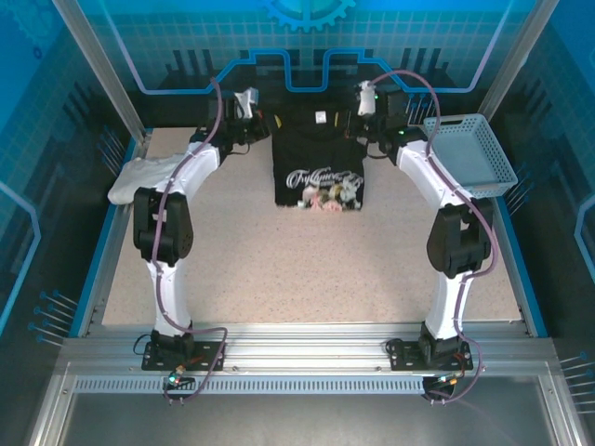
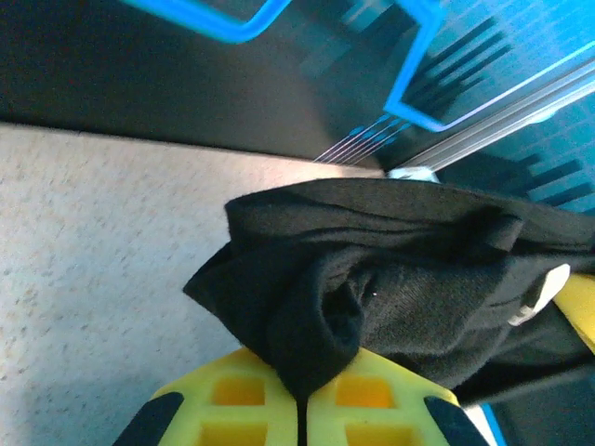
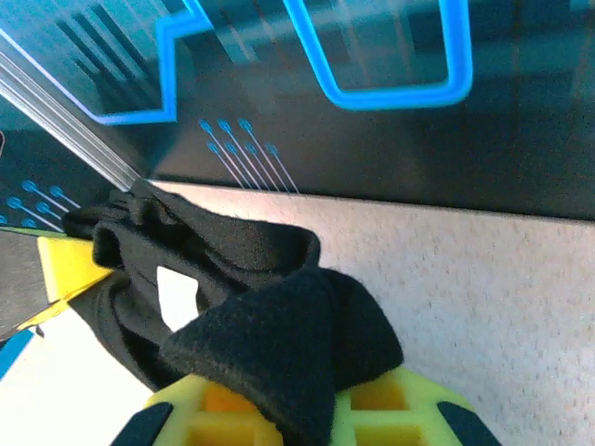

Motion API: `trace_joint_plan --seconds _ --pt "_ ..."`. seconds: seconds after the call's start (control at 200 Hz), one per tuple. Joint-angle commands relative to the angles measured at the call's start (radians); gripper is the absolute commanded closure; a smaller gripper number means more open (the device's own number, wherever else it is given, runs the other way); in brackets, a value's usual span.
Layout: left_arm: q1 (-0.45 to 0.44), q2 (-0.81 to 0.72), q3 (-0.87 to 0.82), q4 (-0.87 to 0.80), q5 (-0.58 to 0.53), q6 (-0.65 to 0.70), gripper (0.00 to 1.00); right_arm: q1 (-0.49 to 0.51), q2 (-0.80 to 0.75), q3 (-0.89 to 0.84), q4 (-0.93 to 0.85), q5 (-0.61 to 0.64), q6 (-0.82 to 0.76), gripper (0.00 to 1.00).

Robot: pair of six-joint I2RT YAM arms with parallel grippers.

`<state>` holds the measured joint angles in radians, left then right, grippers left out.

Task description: Fold the inside-out t-shirt

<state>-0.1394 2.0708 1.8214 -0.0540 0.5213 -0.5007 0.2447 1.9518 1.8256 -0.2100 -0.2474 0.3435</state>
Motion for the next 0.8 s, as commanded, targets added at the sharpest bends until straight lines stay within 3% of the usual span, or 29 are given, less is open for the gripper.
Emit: trace_joint_plan --seconds 0.0,0.235,0.41,0.565,0.795 --pt "0.014 -0.120 -0.085 0.069 0.010 -0.022 1.00 -0.012 -0.071 -0.033 -0.030 -0.037 -0.058 1.00" --pt "-0.034 -0.438 -0.665 0.304 0.031 -0.083 1.00 0.064 -0.330 -0.485 0.047 -0.069 -0.048 1.00" --pt "-0.113 -0.654 -1.024 0.344 -0.016 -0.094 1.00 0.123 -0.483 -0.777 0.057 -0.037 0.009 1.00" --pt "-0.150 -0.698 -1.098 0.326 -0.053 -0.081 1.00 0.139 -0.514 -0.865 0.049 -0.015 0.018 1.00" --pt "-0.132 -0.517 -0.991 0.251 -0.143 -0.027 1.00 0.130 -0.339 -0.720 -0.065 0.095 -0.024 0.99"
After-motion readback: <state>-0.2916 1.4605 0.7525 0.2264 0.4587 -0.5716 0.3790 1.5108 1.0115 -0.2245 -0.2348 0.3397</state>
